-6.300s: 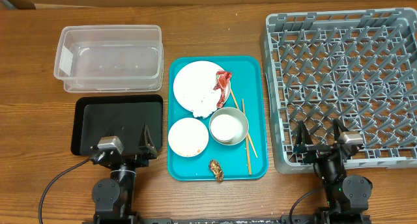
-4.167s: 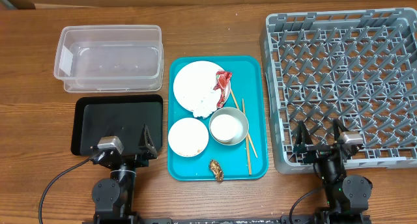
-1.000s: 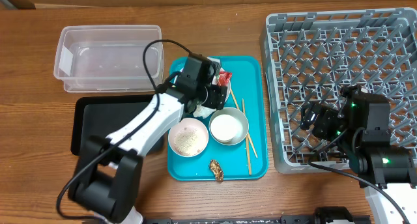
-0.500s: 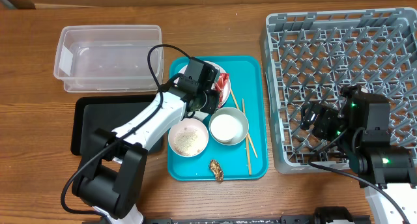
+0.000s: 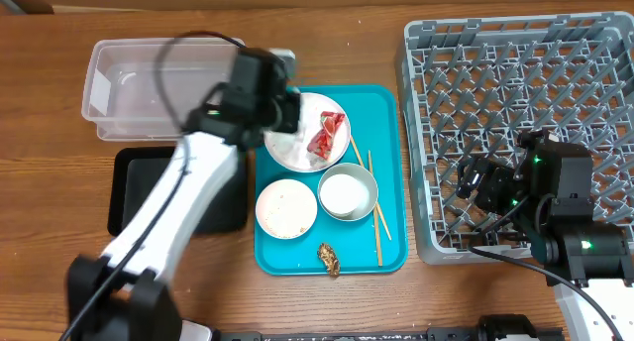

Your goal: Sort waste into correct bins and load items into the dishwasher

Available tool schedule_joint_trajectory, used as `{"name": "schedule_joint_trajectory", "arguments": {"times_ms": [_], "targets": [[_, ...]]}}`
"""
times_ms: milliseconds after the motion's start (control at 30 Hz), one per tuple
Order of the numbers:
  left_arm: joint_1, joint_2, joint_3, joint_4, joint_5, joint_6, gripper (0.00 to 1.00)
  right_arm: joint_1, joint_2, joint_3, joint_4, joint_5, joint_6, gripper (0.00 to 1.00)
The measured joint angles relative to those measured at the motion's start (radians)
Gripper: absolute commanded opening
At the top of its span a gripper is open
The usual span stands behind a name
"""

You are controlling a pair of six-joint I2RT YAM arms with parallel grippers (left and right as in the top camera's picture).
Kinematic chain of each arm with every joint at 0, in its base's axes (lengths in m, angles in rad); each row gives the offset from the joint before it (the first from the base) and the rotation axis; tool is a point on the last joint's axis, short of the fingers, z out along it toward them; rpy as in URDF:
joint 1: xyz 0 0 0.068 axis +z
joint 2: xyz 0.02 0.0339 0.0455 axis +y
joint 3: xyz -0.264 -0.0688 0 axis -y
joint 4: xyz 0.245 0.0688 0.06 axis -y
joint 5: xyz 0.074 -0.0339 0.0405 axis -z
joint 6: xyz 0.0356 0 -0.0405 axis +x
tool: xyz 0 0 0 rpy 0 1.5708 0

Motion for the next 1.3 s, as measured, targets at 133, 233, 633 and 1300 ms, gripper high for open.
{"name": "schedule_joint_trajectory", "arguments": {"times_ms": [133,233,633,1300], "targets": [[0.098,-0.073,0.014,0.000,-0.045,0.000,0.04,0.000,0.000,0.000,0.000,0.000,0.000,1.00],[0.162,-0.072,0.015,-0.001,-0.094,-0.001,0.09,0.000,0.000,0.000,0.000,0.000,-0.001,1.00],[0.286,-0.064,0.015,0.054,-0.182,0.008,0.56,0.000,0.000,0.000,-0.002,0.000,0.000,1.00],[0.157,0.002,0.015,-0.050,0.068,0.008,0.60,0.000,0.016,0.000,-0.003,0.000,0.000,1.00]]}}
